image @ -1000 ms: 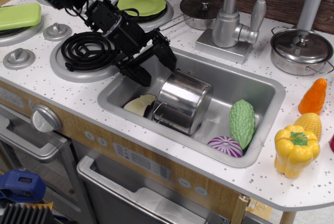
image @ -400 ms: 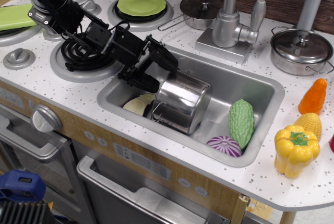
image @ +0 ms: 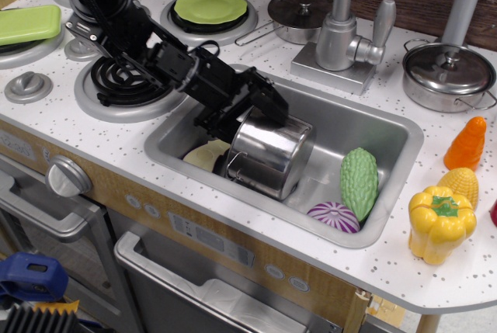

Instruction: Flip pot upright in sink

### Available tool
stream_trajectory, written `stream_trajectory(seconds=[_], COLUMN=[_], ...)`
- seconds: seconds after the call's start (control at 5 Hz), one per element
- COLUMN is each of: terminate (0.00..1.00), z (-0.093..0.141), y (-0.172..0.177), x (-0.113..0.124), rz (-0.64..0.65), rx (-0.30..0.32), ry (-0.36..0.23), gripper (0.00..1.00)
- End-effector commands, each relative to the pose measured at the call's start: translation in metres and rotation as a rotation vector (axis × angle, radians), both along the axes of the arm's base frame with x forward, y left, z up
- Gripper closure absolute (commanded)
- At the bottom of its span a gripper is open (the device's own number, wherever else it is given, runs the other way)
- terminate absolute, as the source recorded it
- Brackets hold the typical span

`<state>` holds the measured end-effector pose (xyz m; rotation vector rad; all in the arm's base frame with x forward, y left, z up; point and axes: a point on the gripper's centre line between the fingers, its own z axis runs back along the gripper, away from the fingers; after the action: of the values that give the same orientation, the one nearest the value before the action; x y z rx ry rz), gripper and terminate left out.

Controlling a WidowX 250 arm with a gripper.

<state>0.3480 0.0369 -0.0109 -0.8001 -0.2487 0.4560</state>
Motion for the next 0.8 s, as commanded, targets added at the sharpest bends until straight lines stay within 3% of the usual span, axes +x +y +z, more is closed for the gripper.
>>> stream_trajectory(seconds=[0.0,0.2,0.4,0.6], terminate=[0.00,0.00,0.00,0.00], z=[0.028,0.027,0.022,0.022], y=[0.002,0.001,-0.001,-0.009], x=[0.011,0.010,0.008,0.008], rz=[0.036,0.056,0.120,0.172], rx=[0.072,0.088,0.077,0.221], ry=[-0.064,-0.075,-0.140,-0.118], gripper=[1.00,1.00,1.00,1.00])
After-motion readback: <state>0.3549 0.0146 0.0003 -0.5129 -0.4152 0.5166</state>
